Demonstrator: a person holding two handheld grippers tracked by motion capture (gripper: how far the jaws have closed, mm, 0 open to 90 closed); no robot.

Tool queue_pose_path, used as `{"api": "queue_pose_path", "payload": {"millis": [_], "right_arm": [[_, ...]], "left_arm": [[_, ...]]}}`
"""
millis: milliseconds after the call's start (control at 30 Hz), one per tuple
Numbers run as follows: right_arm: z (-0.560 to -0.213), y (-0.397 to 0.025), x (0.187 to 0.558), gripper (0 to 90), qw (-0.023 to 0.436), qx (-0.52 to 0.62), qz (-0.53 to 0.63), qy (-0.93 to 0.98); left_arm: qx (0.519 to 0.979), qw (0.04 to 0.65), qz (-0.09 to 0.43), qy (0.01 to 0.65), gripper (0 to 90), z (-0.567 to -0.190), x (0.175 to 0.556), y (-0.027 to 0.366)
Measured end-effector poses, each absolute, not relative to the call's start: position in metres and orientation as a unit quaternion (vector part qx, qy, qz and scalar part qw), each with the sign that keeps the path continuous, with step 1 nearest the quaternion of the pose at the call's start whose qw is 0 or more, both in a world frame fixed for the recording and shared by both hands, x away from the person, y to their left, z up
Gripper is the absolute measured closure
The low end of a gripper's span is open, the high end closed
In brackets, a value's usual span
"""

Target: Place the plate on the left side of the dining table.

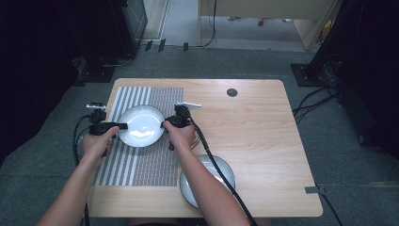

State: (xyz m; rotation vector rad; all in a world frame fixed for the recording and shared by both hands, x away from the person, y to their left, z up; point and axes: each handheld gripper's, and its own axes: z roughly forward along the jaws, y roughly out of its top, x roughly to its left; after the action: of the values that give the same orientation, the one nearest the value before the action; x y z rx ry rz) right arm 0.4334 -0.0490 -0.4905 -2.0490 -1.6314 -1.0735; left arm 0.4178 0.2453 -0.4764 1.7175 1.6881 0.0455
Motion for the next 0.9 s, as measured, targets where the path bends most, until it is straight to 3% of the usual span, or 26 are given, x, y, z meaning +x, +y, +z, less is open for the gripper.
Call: {"api": "queue_pose_path", "payload": {"millis": [433, 800, 900], "right_arm": [[-0.500, -0.050, 0.442, 83.7, 0.144, -0.716, -0.368, -0.576], [-0.505, -0.050, 0.441, 74.6, 0.136, -0.697, -0.390, -0.586], [-0.501, -0.052, 0.441, 69.2, 0.116, -0.694, -0.405, -0.583]], "left_arm": [[0.665, 0.342, 0.015, 0.664, 71.5, -0.489, 0.429, 0.240], [0.667, 0.332, 0.020, 0.667, 70.5, -0.492, 0.431, 0.238], [0.674, 0.330, 0.031, 0.660, 62.8, -0.491, 0.430, 0.236]]}}
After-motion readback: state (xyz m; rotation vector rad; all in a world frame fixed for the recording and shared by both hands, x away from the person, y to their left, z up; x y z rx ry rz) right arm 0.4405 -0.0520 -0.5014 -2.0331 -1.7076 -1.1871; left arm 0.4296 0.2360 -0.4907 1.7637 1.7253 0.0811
